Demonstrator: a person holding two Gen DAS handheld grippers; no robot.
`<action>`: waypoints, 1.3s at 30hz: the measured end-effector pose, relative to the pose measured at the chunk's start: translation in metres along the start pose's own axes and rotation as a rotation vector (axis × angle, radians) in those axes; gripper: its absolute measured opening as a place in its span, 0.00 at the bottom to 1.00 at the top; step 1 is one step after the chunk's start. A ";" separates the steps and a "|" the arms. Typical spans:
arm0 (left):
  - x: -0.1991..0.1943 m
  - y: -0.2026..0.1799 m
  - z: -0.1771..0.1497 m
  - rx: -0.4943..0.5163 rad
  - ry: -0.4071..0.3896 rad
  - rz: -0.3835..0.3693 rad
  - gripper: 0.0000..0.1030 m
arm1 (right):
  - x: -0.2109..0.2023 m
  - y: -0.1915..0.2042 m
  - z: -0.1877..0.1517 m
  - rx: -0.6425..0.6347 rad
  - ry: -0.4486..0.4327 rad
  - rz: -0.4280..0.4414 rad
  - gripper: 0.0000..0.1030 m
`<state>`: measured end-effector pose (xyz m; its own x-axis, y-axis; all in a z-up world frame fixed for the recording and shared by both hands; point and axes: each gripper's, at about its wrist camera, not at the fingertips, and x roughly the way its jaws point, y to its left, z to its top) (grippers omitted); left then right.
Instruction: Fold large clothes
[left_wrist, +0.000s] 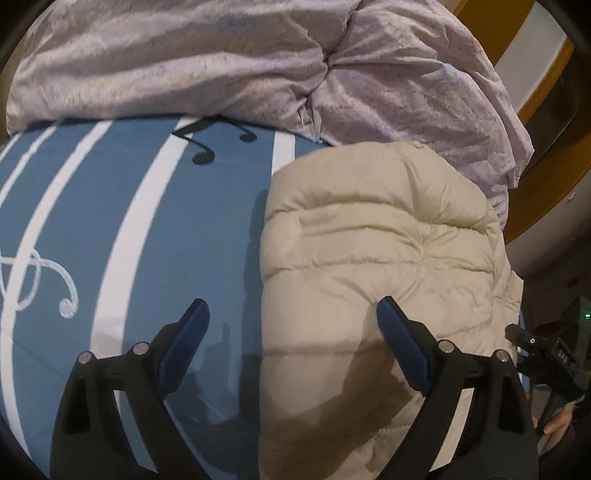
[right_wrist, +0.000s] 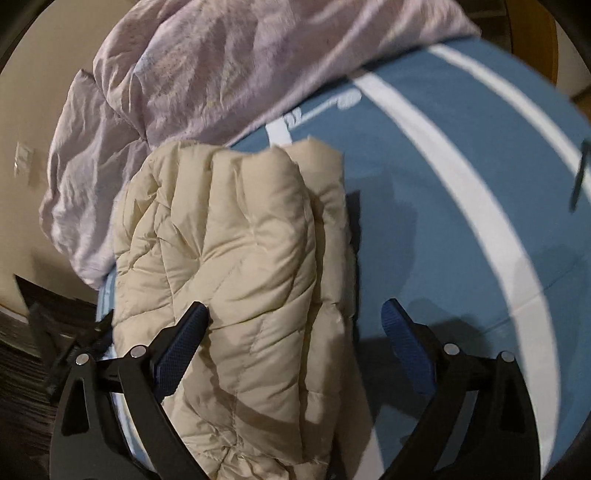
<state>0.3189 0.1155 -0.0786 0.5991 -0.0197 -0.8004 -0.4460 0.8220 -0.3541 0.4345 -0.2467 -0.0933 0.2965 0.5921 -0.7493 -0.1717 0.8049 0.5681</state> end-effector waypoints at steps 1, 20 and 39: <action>0.001 0.001 0.000 -0.005 0.005 -0.007 0.89 | 0.005 -0.002 0.001 0.018 0.019 0.023 0.95; 0.038 0.014 0.008 -0.231 0.131 -0.255 0.72 | 0.043 0.002 0.006 0.077 0.135 0.251 0.77; -0.030 0.058 0.062 -0.257 -0.081 -0.280 0.29 | 0.070 0.073 0.039 0.038 0.134 0.570 0.28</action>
<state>0.3163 0.1988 -0.0447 0.7671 -0.1693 -0.6187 -0.4041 0.6216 -0.6711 0.4789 -0.1483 -0.0907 0.0457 0.9330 -0.3569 -0.2347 0.3573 0.9040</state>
